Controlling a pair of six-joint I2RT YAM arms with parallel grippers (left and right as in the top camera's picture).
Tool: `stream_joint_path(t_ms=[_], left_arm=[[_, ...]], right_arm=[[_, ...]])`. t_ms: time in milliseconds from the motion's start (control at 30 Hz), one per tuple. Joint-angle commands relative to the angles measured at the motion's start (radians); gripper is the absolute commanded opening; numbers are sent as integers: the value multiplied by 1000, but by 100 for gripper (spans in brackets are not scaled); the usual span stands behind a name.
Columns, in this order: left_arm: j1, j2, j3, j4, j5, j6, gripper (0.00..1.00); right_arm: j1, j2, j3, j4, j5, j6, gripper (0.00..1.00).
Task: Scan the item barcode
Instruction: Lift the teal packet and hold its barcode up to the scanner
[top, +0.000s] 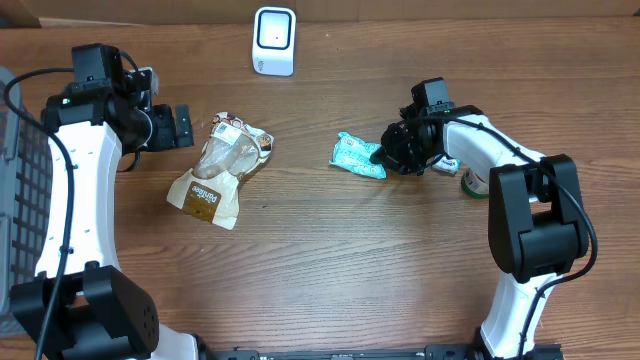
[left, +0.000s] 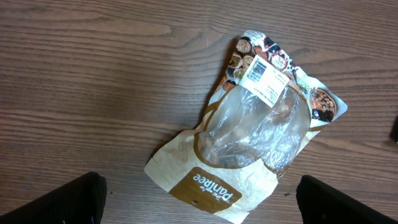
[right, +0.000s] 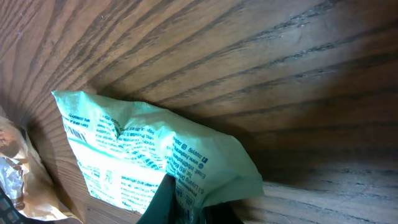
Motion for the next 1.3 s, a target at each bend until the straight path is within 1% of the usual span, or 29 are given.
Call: stream_joint_path(t_ms=[0,133,300,467,600,833,967,1100,1167,1267], left_arm=[[5,-11,15,0,4,19,100],[5,-11,15,0,4,18,100],[5,-11,15,0,4,19,100],[5,-11,15,0,4,19,100],[5,-11,15,0,4,18,100],[5,-11,15,0,4,19,100],[5,-11,15,0,4,19,99],[5,-11,15,0,4,18,100],[5,-11,15,0,4,18,100],[5,-11,15,0,4,19,100]], right_arm=[[0,-2,-11,-26,-6,-62,4],[0,-104,32,-95,-26,-137,4],[41,-306,50,-177,-30,-213,4],[92,-494,50,-265,-31,-259,4],[123,-627,50,-325,-30,-266,4],[146,-798,50,-381,-29,-250,4],[146,-847,50,-425,-15,-194,4],[147,-849,71,-478,8,-122,4],[156,-839,97,-504,55,-87,4],[203,-767,208,-559,154,-38,4]])
